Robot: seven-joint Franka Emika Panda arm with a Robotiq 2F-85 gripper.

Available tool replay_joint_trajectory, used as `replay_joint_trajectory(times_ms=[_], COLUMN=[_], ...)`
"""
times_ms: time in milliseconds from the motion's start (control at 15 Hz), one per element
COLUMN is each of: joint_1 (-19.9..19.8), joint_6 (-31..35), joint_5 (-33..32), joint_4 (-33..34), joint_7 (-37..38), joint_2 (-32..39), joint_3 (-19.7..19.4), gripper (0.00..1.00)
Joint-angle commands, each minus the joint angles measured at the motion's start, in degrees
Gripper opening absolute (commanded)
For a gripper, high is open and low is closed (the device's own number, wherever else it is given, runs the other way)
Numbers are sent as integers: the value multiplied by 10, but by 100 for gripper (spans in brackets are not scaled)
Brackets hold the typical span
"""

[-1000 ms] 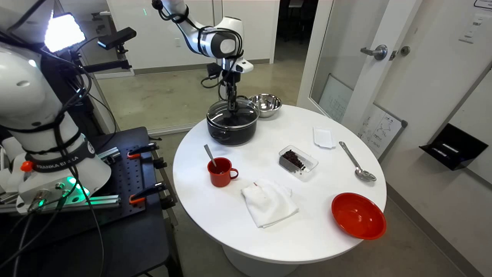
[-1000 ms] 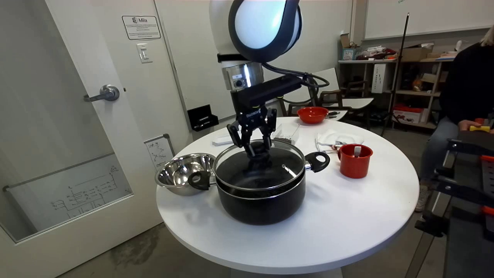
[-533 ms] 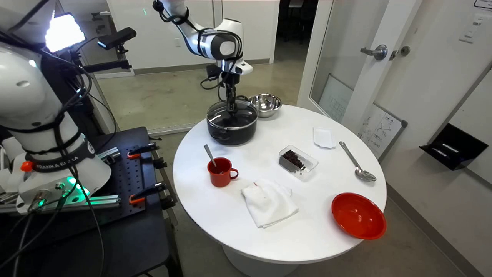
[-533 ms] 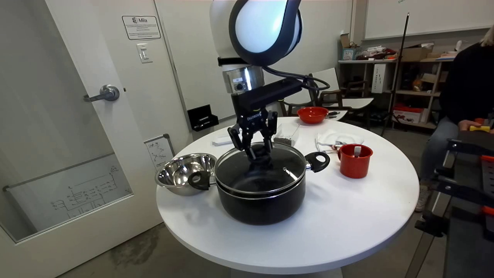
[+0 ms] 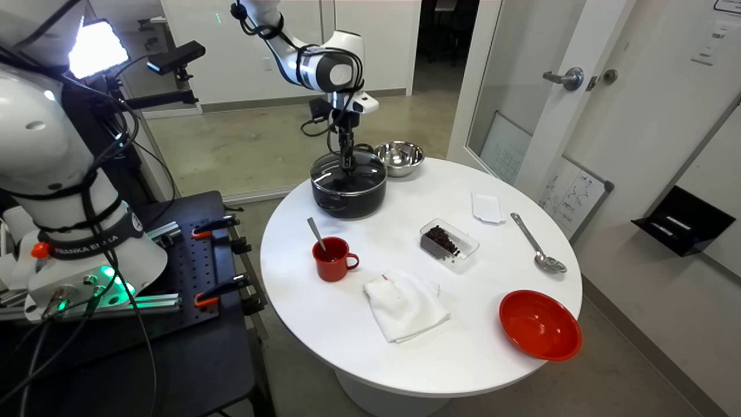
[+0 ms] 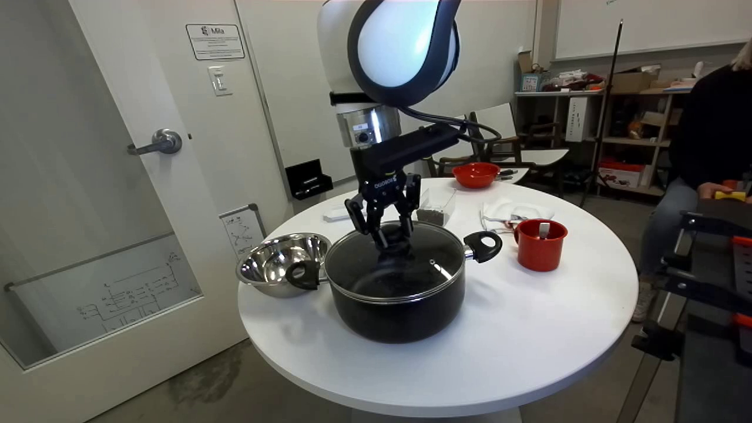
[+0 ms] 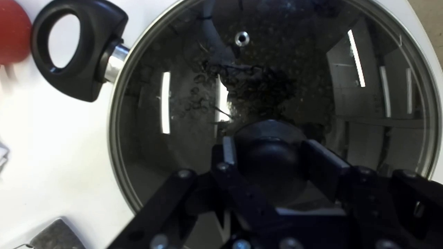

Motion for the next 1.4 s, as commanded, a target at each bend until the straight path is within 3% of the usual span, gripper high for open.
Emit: replay_joint_trajectory(times_ms=[0, 467, 533, 600, 667, 867, 1333], joint_1=[8, 42, 44, 45, 45, 45, 25], joint_6=[5, -8, -11, -11, -10, -8, -43], joint_5=[3, -40, -43, -44, -44, -46, -19], joint_4=[-1, 4, 6, 6, 5, -3, -60], joint_7=[-2, 28, 30, 29, 30, 31, 34], joint_2=[-6, 3, 4, 4, 2, -6, -115], joint_3=[-8, -34, -35, -35, -35, -33, -20], gripper=[26, 26, 30, 76, 77, 98, 100])
